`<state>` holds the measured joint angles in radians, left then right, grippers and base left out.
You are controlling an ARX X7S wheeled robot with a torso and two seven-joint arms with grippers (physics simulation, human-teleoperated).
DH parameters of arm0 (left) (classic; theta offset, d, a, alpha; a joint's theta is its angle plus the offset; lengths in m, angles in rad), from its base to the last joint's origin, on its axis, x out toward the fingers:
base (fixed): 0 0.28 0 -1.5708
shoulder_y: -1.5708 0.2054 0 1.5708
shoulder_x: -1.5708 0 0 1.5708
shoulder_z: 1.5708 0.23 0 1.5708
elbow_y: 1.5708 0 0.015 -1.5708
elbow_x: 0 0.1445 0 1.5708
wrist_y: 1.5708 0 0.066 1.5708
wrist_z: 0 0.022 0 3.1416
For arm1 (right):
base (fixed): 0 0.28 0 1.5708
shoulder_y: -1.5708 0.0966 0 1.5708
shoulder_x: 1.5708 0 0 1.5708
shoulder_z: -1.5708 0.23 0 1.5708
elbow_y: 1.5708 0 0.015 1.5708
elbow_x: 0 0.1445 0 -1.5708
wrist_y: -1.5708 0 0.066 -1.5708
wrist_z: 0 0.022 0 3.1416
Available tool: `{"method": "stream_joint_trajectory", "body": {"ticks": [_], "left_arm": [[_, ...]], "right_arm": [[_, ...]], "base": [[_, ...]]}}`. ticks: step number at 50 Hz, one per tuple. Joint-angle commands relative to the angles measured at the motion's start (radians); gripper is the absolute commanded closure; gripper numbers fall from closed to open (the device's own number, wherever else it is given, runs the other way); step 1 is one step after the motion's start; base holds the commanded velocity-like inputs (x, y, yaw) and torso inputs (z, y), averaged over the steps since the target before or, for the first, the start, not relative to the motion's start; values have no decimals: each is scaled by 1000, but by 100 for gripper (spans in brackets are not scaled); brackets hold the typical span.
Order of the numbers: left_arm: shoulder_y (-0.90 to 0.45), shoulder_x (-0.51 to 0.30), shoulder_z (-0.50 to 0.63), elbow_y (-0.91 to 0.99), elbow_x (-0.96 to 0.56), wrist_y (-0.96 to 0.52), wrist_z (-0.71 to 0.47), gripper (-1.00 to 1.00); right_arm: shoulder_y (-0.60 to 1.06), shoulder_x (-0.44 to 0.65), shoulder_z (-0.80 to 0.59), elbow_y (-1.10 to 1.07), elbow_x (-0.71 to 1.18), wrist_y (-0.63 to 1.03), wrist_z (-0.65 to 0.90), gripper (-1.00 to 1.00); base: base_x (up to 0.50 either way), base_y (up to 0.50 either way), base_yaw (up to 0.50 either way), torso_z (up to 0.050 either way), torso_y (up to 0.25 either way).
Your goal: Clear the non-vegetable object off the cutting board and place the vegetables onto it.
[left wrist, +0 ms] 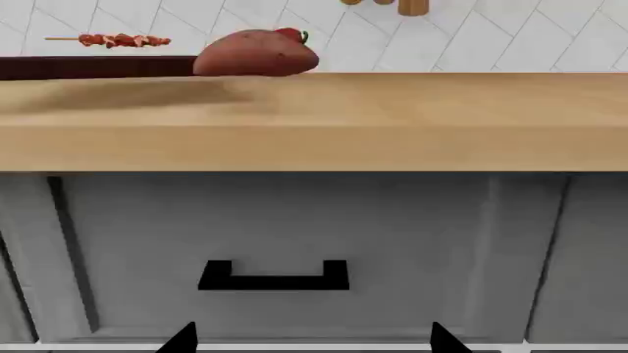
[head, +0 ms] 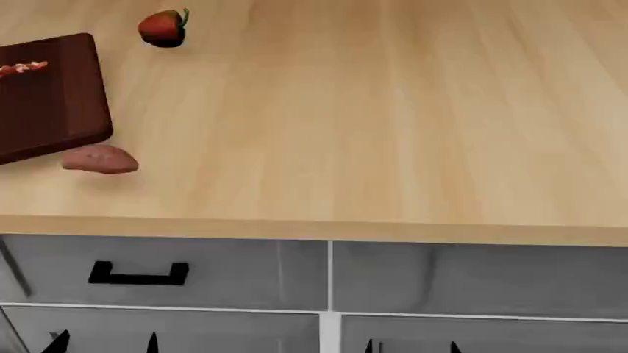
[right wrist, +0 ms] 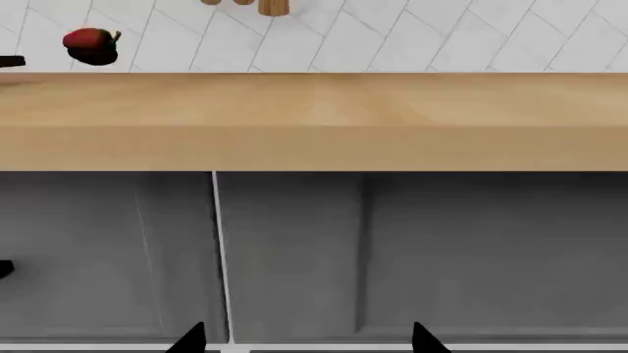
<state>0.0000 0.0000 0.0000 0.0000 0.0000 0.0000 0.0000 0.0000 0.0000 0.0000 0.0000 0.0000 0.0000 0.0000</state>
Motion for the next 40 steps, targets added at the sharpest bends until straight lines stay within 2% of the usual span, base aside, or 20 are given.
{"method": "stream_joint_trajectory", "body": {"ticks": [1,11,12,13,17,37,40], "left_arm": [[-1,-13,14,1,-13,-2,-14,-100],[2,-44,54,7,-32,-4,-59,-100],[2,-44,54,7,-32,-4,-59,-100],[1,-10,15,5,5,-7,-19,-100],[2,-27,33,7,-14,-8,-44,-100],[-4,-65,80,4,-55,-17,-89,-100],[-4,-71,84,7,-63,-21,-91,-100]], "right_arm": [[-2,22,-26,-8,22,6,26,-100],[3,48,-56,10,48,-5,57,-100],[3,48,-56,10,48,-5,57,-100],[2,10,-11,10,10,-4,12,-100],[5,28,-34,21,21,-13,35,-100],[7,67,-80,21,53,-15,81,-100],[1,70,-81,10,60,-20,88,-100]], "base": [[0,0,0,0,0],[0,0,0,0,0],[0,0,0,0,0],[0,0,0,0,0],[0,0,0,0,0],[0,500,0,0,0],[0,0,0,0,0]]}}
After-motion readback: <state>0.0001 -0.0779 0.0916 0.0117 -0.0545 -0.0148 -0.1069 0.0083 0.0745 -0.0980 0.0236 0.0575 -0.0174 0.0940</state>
